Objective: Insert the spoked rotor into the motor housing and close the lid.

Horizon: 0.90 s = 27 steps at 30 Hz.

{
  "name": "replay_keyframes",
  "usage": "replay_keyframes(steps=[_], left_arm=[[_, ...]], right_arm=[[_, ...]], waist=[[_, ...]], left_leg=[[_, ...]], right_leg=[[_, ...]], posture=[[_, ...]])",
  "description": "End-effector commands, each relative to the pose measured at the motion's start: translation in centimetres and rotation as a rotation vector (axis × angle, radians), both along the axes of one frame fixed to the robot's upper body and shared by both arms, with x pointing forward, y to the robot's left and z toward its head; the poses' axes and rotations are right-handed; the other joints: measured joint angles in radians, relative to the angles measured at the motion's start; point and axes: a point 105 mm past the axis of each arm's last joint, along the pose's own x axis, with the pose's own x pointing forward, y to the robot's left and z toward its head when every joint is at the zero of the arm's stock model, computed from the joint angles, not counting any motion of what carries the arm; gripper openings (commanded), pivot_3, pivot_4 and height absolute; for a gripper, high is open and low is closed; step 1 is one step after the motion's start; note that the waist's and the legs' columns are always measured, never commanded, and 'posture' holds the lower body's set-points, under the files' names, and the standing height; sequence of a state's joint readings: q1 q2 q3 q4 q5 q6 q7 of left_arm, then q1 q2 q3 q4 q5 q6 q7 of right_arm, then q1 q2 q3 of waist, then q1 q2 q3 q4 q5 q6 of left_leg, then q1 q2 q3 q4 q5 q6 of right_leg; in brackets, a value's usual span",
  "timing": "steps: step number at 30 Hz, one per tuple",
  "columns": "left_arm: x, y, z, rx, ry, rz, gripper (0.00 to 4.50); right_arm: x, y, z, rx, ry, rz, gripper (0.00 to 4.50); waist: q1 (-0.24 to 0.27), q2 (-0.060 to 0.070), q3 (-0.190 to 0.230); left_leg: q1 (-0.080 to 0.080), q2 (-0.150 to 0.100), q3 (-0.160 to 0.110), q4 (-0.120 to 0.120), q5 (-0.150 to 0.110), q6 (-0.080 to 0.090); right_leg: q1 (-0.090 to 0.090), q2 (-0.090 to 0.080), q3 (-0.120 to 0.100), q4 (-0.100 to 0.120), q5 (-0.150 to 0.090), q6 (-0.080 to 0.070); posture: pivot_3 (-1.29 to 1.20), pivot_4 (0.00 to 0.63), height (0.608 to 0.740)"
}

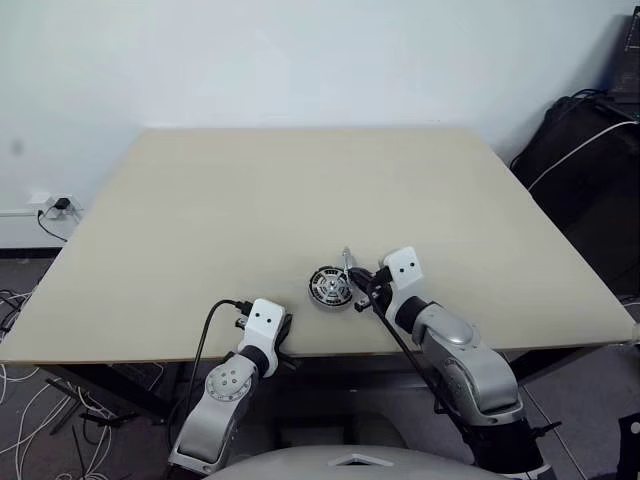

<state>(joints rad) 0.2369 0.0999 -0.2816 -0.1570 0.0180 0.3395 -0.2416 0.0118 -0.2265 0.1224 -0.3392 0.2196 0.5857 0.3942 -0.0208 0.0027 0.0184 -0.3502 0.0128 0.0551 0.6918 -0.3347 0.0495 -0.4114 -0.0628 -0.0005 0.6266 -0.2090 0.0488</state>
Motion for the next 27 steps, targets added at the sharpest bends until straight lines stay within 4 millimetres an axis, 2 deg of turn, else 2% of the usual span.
replay_keyframes(steps=[1,11,17,23,27], left_arm=[[0.5,-0.2,1.1,-0.018,-0.044,0.001,0.0],[0.5,-0.5,1.1,-0.024,-0.043,-0.003,0.0],[0.6,-0.5,1.1,-0.027,-0.044,0.002,0.0],[0.6,-0.5,1.1,-0.029,-0.045,0.008,0.0],[0.6,-0.5,1.1,-0.031,-0.043,0.008,0.0]], right_arm=[[0.2,0.6,0.1,0.013,0.0,0.036,0.04],[-0.3,3.6,-2.5,0.014,0.098,0.178,0.04],[-0.3,4.6,-3.8,0.003,0.139,0.214,0.04],[-1.1,4.8,-3.7,0.012,0.157,0.282,0.04],[-2.5,5.1,-2.0,0.076,0.139,0.398,0.04]], waist=[[0.0,0.0,0.0],[0.0,-0.001,-0.001],[-0.001,-0.001,-0.001],[0.0,-0.001,-0.001],[0.0,-0.002,-0.001]], left_leg=[[0.0,0.0,0.0,0.0,0.0,0.0],[0.001,0.002,0.0,0.0,0.0,0.0],[0.001,0.001,0.0,0.0,0.0,0.0],[0.001,0.001,0.0,0.0,0.0,0.0],[0.001,0.0,0.0,0.0,0.0,0.0]], right_leg=[[0.0,0.0,0.0,0.0,0.0,0.0],[0.001,0.0,0.0,0.0,0.002,-0.003],[0.001,0.0,0.0,0.0,0.002,-0.003],[0.001,0.0,0.0,0.0,0.002,-0.003],[0.001,0.0,0.0,0.0,0.002,-0.003]], posture=[[0.0,0.0,0.74],[0.0,0.0,0.74],[0.0,0.0,0.74],[0.0,0.0,0.74],[0.0,0.0,0.74]])
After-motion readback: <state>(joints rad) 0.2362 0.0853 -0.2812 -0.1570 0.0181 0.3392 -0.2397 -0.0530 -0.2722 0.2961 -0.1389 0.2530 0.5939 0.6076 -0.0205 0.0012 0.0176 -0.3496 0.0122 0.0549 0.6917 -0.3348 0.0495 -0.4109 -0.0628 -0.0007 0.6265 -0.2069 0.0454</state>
